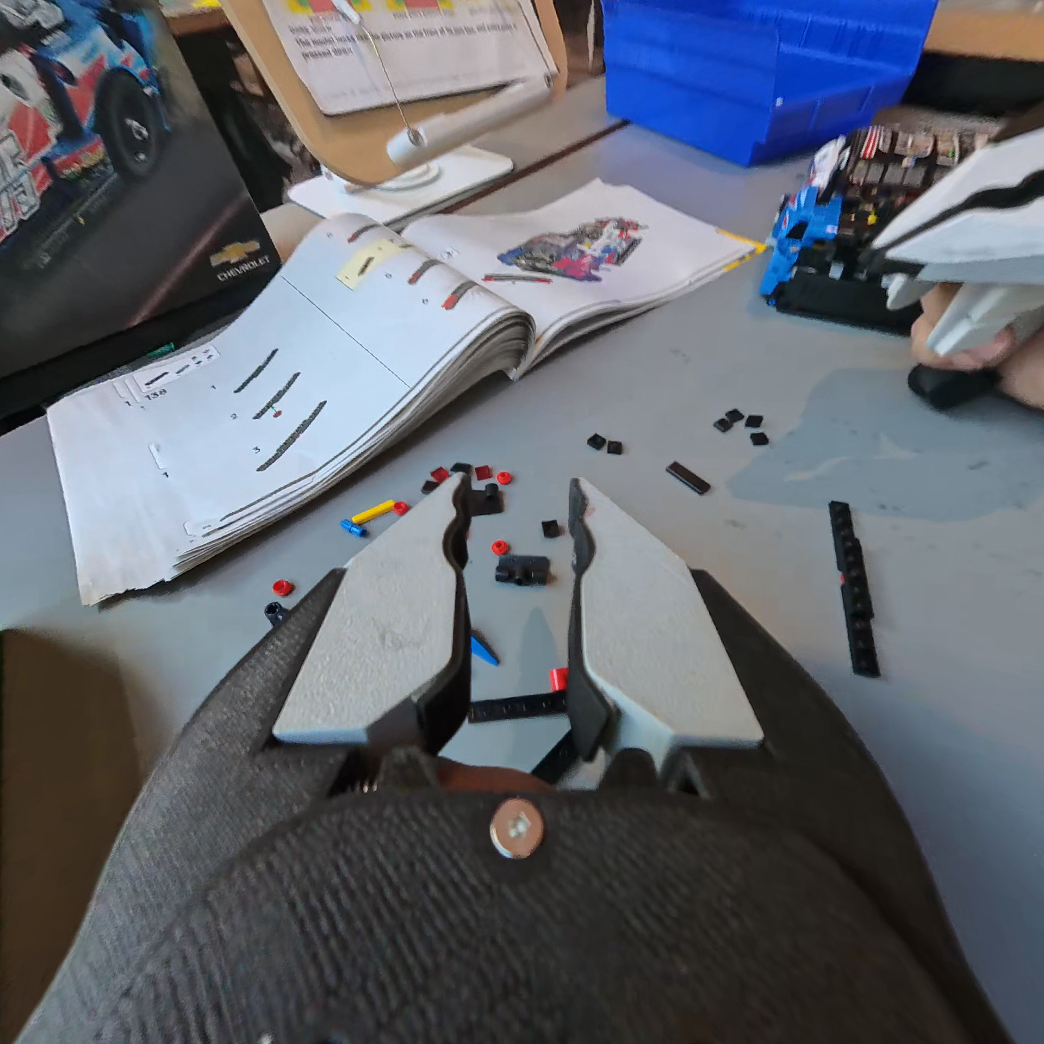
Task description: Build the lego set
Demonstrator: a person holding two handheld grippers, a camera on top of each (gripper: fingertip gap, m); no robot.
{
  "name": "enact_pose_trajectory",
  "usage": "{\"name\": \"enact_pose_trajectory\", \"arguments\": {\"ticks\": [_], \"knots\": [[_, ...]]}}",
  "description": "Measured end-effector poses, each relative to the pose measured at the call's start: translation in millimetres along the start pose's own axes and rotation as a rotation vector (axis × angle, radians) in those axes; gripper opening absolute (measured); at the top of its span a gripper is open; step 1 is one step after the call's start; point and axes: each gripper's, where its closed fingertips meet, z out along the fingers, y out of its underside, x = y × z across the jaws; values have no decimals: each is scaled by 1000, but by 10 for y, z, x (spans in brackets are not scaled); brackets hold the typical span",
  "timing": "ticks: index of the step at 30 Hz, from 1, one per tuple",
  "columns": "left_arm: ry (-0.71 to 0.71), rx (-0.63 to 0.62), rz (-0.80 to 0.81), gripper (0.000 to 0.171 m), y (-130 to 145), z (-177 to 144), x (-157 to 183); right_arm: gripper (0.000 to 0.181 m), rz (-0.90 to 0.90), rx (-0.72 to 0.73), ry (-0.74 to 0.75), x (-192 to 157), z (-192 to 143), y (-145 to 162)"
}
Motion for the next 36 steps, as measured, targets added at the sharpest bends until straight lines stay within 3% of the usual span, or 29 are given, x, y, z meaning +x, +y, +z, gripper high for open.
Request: {"name": "enact_pose_trajectory", "arguments": {"ticks": [3,7,13,22,26,33,36], "knots": [[-37,107,6,31,-101,-63,-90,0,-8,12,-3,1,14,-11],[-151,113,112,31,-99,-180,-274,0,-16,24,15,52,40,-22],[-62,108,-26,32,-64,-157,-143,0,-14,30,27,106,98,-27],[-65,96,-18,30,-35,-110,-127,0,5,44,5,98,95,-44],[20,97,-34,30,-43,-92,10,0,-1,33,-4,75,107,-31],[484,21,24,43,29,-159,963,0,-19,4,-5,48,130,2],[545,-16,106,46,109,-194,1187,0,-17,2,-5,40,128,-1]]}}
